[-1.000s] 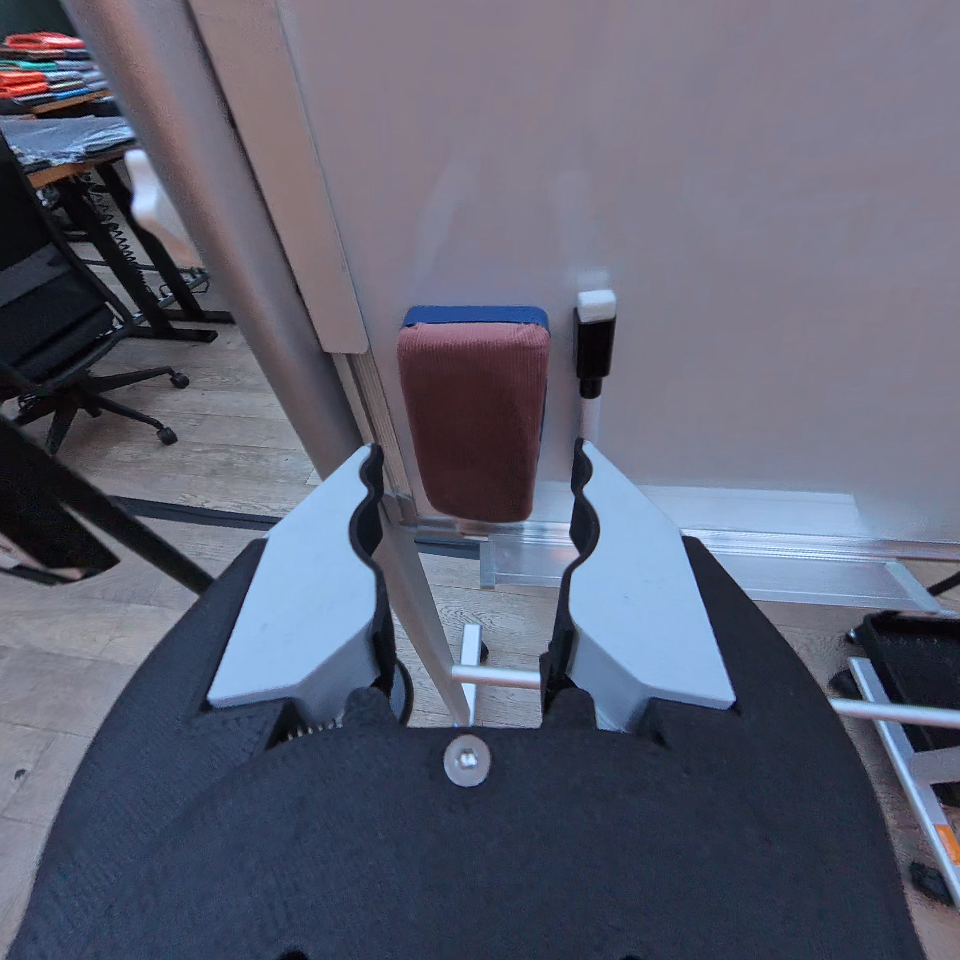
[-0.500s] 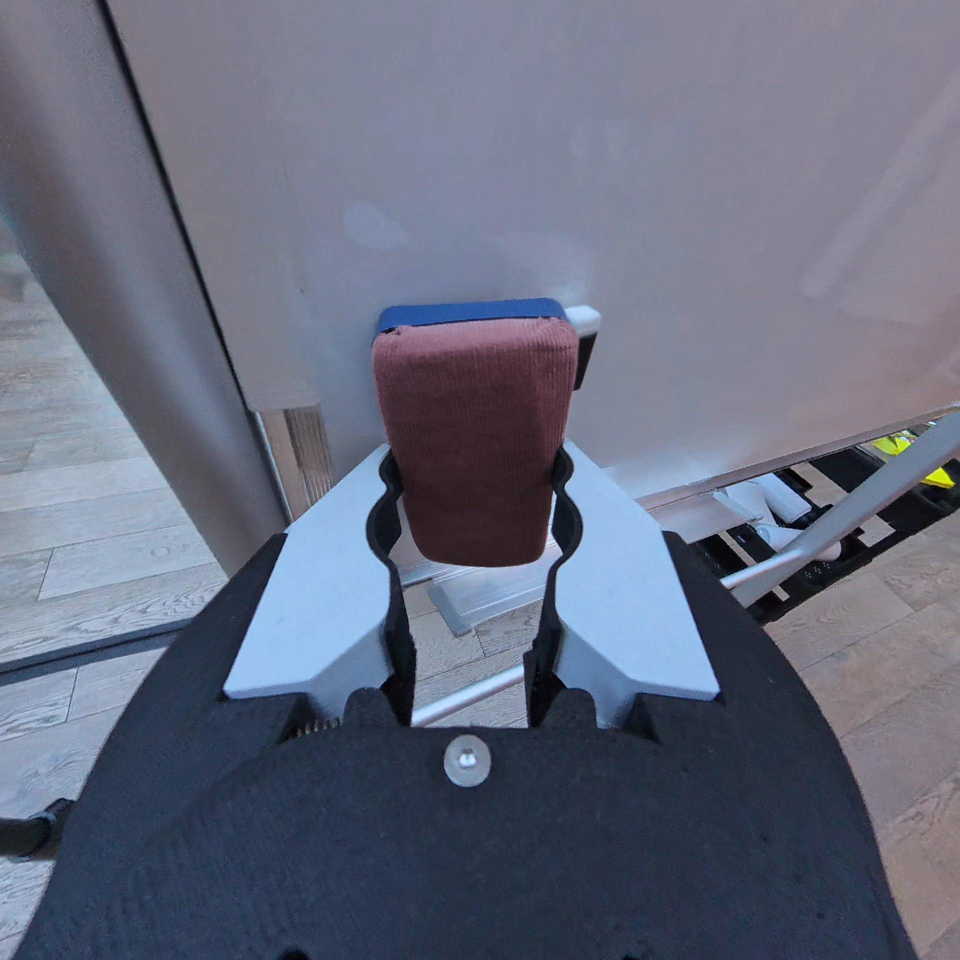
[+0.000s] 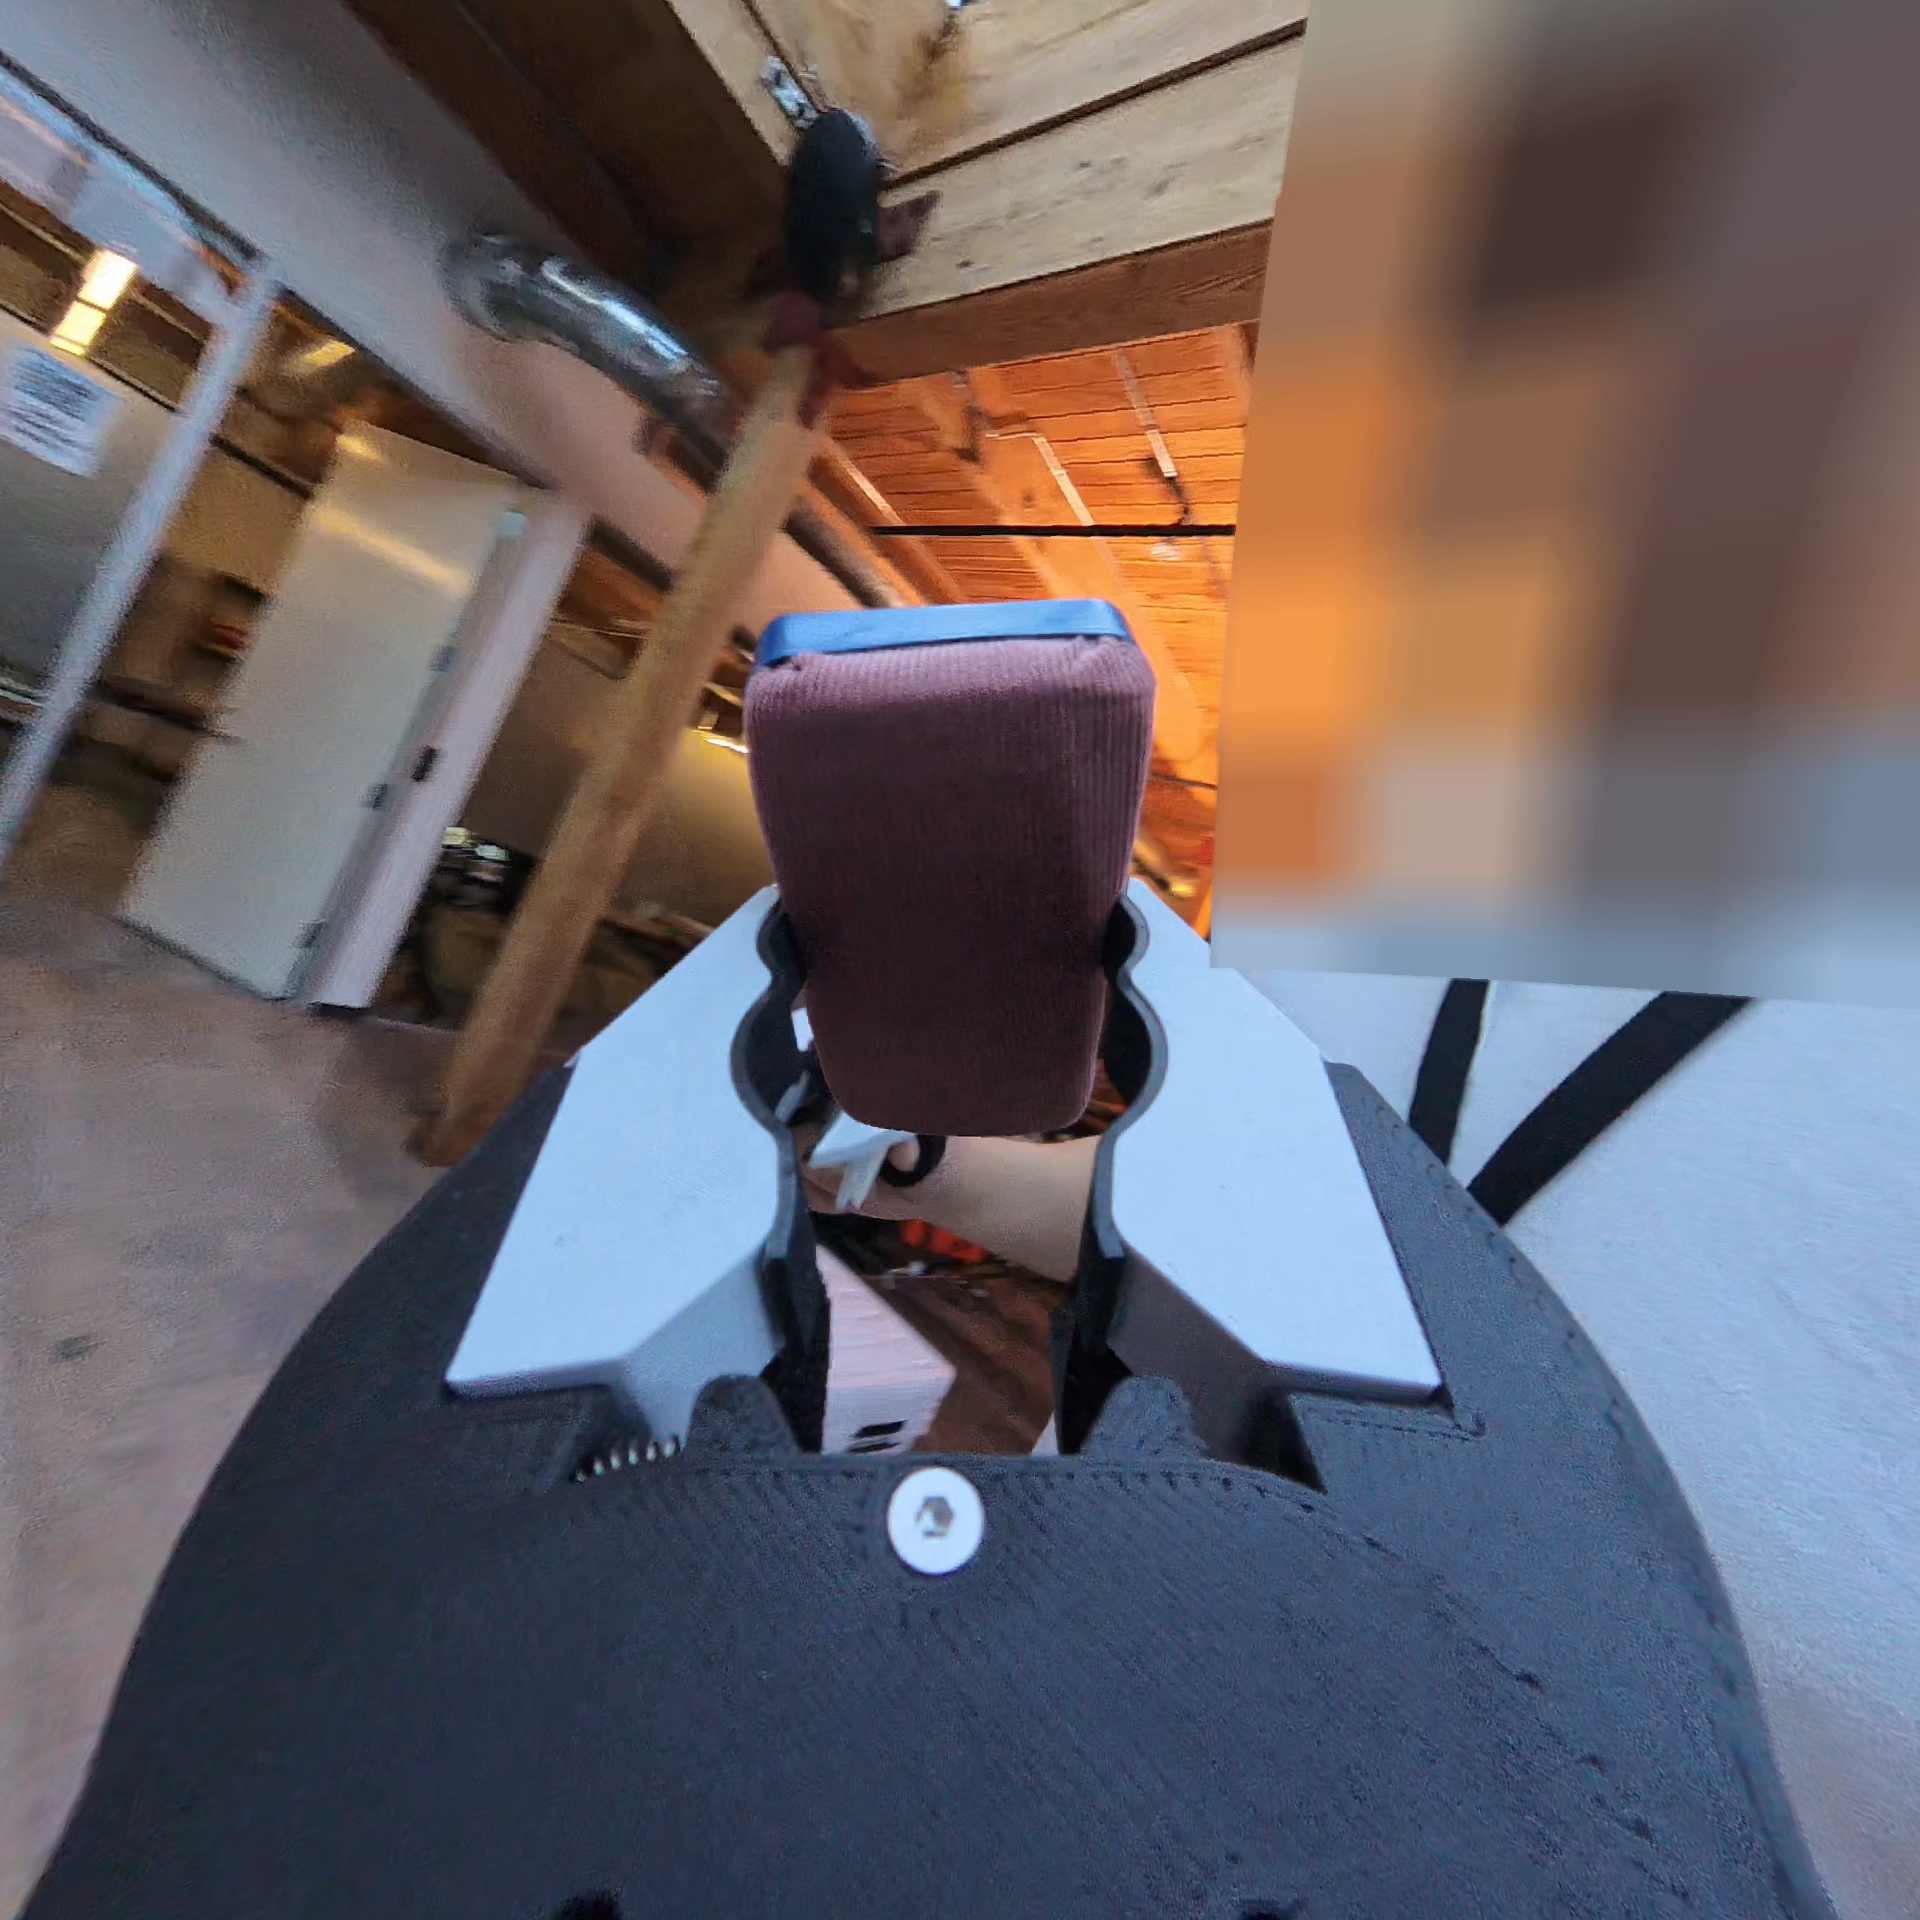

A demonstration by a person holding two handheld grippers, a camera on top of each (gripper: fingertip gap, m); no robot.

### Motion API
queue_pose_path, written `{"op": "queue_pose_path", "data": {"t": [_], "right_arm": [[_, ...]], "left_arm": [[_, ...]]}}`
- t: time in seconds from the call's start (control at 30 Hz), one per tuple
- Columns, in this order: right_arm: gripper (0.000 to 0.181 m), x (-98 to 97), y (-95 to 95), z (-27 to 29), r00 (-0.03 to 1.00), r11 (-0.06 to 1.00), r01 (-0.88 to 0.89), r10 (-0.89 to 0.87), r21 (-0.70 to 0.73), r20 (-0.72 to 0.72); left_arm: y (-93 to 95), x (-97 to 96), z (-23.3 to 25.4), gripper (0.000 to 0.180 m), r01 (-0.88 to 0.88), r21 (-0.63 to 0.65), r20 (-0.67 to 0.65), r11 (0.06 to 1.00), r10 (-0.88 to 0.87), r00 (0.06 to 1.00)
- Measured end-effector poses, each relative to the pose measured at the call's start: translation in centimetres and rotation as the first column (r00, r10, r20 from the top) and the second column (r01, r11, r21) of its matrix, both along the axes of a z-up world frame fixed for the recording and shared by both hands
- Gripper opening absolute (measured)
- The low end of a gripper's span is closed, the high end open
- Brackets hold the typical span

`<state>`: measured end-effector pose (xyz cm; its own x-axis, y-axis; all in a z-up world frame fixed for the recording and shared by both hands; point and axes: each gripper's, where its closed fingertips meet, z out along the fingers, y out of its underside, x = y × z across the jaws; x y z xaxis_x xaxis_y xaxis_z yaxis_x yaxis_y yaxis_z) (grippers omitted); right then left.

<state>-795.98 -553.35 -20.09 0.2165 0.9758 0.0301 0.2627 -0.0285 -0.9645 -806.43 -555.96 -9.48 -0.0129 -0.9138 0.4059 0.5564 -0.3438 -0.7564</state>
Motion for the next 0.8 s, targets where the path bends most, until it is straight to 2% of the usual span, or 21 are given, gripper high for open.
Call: {"op": "queue_pose_path", "data": {"t": [0.1,0.2,0.37,0.47,0.57,0.63,0.7,0.8], "right_arm": [[0.026,7.4,3.4,8.4,0.969,0.992,-0.107,0.089,-0.067,-0.231],[0.025,15.6,8.5,12.6,0.938,0.981,-0.13,0.075,-0.145,-0.338],[0.058,27.3,18.2,13.2,0.925,0.934,-0.086,-0.055,-0.348,-0.376],[0.06,34.1,24.9,12.5,0.917,0.936,0.006,-0.146,-0.351,-0.372],[0.047,40.6,32.1,12.2,0.903,0.967,0.094,-0.183,-0.238,-0.389],[0.021,45.2,38.3,12.6,0.886,0.973,0.171,-0.22,-0.152,-0.409],[0.0,49.3,45.1,13.3,0.86,0.965,0.189,-0.251,-0.181,-0.444],[0.0,54.2,55.2,14.5,0.839,0.943,0.144,-0.277,-0.301,-0.468]], "left_arm": [[5.9,10.8,1.0,0.057,0.229,0.029,0.092,0.973,-0.231,0.969],[12.2,21.6,1.8,0.057,0.367,0.039,0.149,0.929,-0.368,0.918],[22.4,37.0,1.6,0.057,0.479,0.018,0.074,0.878,-0.479,0.875],[29.1,43.5,0.9,0.057,0.5,0.03,0.036,0.866,-0.5,0.865],[36.6,48.8,0.0,0.057,0.577,0.027,0.069,0.816,-0.577,0.814],[41.9,52.3,-0.2,0.057,0.663,0.033,0.119,0.748,-0.662,0.74],[47.9,56.3,0.0,0.057,0.747,0.039,0.188,0.663,-0.74,0.646],[57.5,63.8,0.5,0.056,0.849,-0.002,0.239,0.529,-0.824,0.514]]}}
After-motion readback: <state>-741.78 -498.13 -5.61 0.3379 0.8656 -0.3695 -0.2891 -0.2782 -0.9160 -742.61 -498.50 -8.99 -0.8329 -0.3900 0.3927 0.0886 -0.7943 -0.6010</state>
